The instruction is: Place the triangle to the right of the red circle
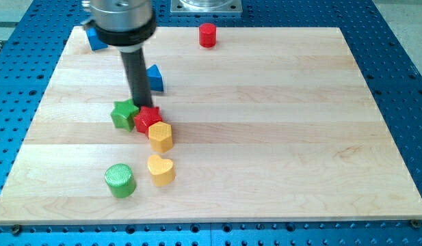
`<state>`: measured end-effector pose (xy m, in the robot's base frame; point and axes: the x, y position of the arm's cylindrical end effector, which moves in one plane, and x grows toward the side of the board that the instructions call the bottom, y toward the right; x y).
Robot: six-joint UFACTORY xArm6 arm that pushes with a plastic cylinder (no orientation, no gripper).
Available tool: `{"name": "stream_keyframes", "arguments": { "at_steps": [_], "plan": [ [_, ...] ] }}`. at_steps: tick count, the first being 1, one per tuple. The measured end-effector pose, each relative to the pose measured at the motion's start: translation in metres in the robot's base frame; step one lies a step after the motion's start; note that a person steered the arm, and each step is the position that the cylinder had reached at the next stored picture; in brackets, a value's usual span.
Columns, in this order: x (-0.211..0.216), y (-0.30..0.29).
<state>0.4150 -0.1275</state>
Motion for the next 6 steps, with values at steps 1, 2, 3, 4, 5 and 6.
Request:
{"name": "stream_keyframes", "arguments": {
  "at_steps": [1, 2, 3, 4, 5, 6],
  "plan": [
    [-0.042, 0.005],
    [-0.080, 0.004],
    [-0.092, 0.025],
    [-0.092, 0.080],
    [-0.082, 0.028],
    [-0.052, 0.026]
  ]
}}
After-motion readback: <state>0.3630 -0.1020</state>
